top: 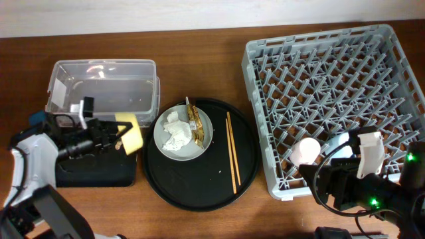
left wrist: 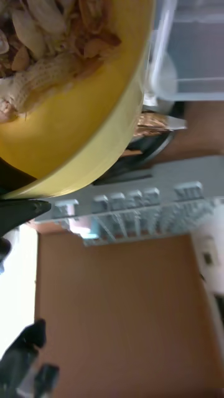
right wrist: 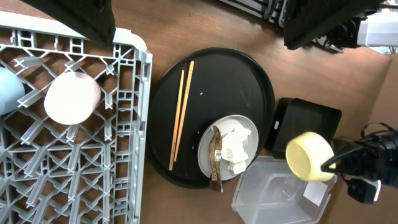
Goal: Sort waste into correct bins and load items into the dishwasher rack
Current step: 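Tip the yellow bowl over the black tray to dump food scraps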
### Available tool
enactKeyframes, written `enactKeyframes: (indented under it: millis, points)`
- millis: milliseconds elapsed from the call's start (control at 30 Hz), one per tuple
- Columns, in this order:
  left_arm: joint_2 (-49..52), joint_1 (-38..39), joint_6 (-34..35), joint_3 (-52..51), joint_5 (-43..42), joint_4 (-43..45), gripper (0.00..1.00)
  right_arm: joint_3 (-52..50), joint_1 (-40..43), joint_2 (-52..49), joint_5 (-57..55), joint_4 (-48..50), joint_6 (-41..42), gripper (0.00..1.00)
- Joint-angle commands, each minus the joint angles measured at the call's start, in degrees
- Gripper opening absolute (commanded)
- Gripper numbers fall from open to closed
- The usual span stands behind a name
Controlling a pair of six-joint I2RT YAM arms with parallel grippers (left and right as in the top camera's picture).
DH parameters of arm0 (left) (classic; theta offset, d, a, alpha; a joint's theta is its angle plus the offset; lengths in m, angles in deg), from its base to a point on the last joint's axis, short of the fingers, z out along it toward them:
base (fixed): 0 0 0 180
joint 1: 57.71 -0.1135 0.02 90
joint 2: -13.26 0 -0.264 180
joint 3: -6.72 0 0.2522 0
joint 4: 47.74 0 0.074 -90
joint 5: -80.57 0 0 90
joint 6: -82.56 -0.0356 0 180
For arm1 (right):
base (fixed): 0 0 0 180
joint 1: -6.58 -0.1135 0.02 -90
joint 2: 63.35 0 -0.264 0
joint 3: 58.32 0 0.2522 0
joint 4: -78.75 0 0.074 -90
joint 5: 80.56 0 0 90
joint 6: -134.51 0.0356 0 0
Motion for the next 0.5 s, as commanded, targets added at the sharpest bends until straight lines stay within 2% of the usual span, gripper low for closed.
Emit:
enactKeyframes:
  millis: [0, 300, 467]
  points:
    - [2.25, -2.27, -2.97, -0.83, -7.21, -0.37, 0.00, -0.15, -0.37, -0.15, -0.50, 0.17, -0.37, 0.87]
    - [2.93, -11.43, -2.97, -4.72, -9.20, -0.17, 0.00, -0.15, -0.37, -0.15, -0.50, 0.17, -0.37, 0.87]
    - [3.72, -12.48, -3.02, -6.97, -12.41, 1.51, 0.00, -0.15, -0.37, -0.15, -0.50, 0.15, -0.37, 0.87]
